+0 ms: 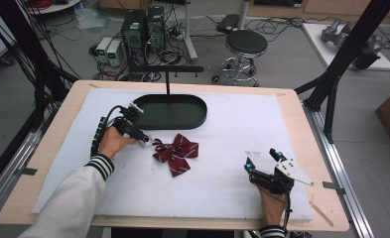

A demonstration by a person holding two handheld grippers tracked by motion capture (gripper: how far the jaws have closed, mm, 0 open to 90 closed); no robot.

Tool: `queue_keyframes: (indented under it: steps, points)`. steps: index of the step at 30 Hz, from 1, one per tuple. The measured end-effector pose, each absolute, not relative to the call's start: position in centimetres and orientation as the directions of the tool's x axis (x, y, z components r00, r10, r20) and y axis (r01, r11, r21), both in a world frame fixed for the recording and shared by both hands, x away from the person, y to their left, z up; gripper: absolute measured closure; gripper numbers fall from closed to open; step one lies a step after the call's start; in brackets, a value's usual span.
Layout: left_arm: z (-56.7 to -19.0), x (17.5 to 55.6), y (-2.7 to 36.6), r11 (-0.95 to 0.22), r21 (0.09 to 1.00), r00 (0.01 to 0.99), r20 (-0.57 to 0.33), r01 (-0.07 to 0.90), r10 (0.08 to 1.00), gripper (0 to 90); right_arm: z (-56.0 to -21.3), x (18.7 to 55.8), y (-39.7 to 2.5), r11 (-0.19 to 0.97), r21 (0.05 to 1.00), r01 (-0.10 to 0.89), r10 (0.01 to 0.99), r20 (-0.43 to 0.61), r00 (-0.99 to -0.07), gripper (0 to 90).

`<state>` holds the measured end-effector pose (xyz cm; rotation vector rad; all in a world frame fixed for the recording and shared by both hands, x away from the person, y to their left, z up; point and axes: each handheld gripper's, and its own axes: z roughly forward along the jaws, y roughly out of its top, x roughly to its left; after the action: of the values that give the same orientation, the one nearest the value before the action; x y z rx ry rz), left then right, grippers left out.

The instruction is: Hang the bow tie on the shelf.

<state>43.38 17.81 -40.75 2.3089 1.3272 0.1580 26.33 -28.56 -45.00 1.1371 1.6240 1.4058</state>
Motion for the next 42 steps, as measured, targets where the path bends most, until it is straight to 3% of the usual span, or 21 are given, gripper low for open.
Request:
queue_keyframes:
  steps: [7,13,23,28,34,36,42]
  points:
    - [-40.8,43.4,17.8,-0.423,0.449,0.524,-0.125,0.787,0.843,49.4,-45.0,26.3,-28.5,0.030,0.985,0.171,0.927,0.036,-0.373,8.5]
    - [-41.1,43.5,17.6,-0.428,0.430,0.523,-0.128,0.795,0.843,54.0,-45.0,26.3,-28.6,0.030,0.985,0.171,0.927,0.037,-0.373,8.5]
    - [-41.3,43.6,17.4,-0.437,0.411,0.528,-0.136,0.800,0.838,70.8,-45.0,26.3,-28.5,0.030,0.985,0.171,0.927,0.037,-0.374,8.5]
    - [-41.4,43.5,17.3,-0.468,0.414,0.552,-0.105,0.780,0.827,85.1,-45.0,26.3,-28.6,0.032,0.985,0.169,0.927,0.034,-0.374,8.5]
    - [-41.4,43.4,17.1,-0.489,0.415,0.565,-0.079,0.768,0.821,87.0,-45.0,26.3,-28.5,0.031,0.985,0.170,0.926,0.036,-0.375,8.5]
    - [-41.2,43.2,17.1,-0.509,0.444,0.581,-0.033,0.738,0.813,87.2,-45.0,26.3,-28.5,0.032,0.985,0.169,0.926,0.034,-0.375,8.5]
    - [-39.4,42.6,18.3,-0.487,0.572,0.599,-0.010,0.660,0.800,87.4,-45.0,26.3,-28.5,0.033,0.985,0.169,0.927,0.033,-0.374,8.5]
